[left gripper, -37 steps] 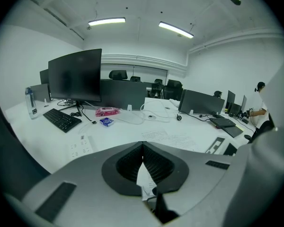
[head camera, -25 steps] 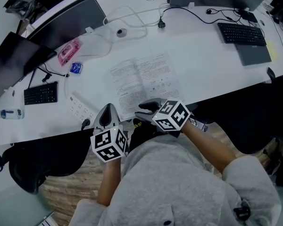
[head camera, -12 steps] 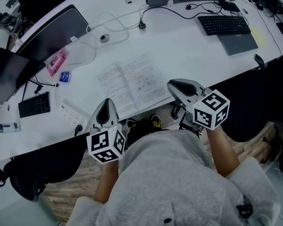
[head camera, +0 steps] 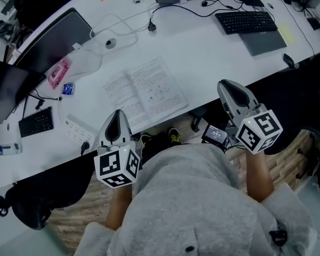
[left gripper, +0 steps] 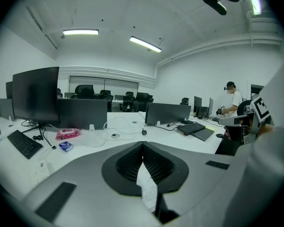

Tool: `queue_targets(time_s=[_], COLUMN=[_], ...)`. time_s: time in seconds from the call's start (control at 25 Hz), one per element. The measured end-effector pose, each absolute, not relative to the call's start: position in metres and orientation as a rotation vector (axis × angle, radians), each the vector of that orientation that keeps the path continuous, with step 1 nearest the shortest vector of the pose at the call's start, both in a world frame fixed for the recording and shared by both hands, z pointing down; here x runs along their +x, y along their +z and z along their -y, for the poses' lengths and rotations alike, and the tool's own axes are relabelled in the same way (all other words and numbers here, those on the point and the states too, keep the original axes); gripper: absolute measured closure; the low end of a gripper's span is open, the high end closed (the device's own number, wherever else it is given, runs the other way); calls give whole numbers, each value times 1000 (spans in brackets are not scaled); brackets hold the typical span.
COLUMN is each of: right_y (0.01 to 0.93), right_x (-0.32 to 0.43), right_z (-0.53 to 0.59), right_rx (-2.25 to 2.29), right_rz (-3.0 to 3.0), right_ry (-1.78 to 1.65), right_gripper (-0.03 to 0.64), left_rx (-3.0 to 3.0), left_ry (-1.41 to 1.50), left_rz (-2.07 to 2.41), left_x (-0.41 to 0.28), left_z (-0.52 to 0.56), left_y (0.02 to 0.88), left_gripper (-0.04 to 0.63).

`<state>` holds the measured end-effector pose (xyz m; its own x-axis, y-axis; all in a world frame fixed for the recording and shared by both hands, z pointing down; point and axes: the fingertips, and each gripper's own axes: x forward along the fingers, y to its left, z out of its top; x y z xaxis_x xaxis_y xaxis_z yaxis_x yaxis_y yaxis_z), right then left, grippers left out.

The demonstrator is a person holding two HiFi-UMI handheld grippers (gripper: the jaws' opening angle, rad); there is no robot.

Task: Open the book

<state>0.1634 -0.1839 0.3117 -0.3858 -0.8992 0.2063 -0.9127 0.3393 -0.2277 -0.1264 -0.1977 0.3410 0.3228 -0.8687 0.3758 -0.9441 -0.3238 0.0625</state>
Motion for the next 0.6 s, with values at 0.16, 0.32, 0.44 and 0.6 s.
queue_targets(time_s=[0.16,0.32,0.44,0.6], right_y=[314,314,316,317], right_x=[163,160,160,160], right_z=[181,182,184,185], right_rx=[1720,1711,1705,1689], right_rz=[2524,2509,2506,2507], right_ry=[460,426,426,434], right_gripper=[568,568,568,568], left_rx=[2328,2332,2330,2331], left_ry=[398,399,404,408], left_rz=[1627,1627,1627,1628], left_x=[-121,-121,-121,-119], left_z=[196,197,198,200], left_y=[341,338,339,339], left_gripper=[588,588,587,588])
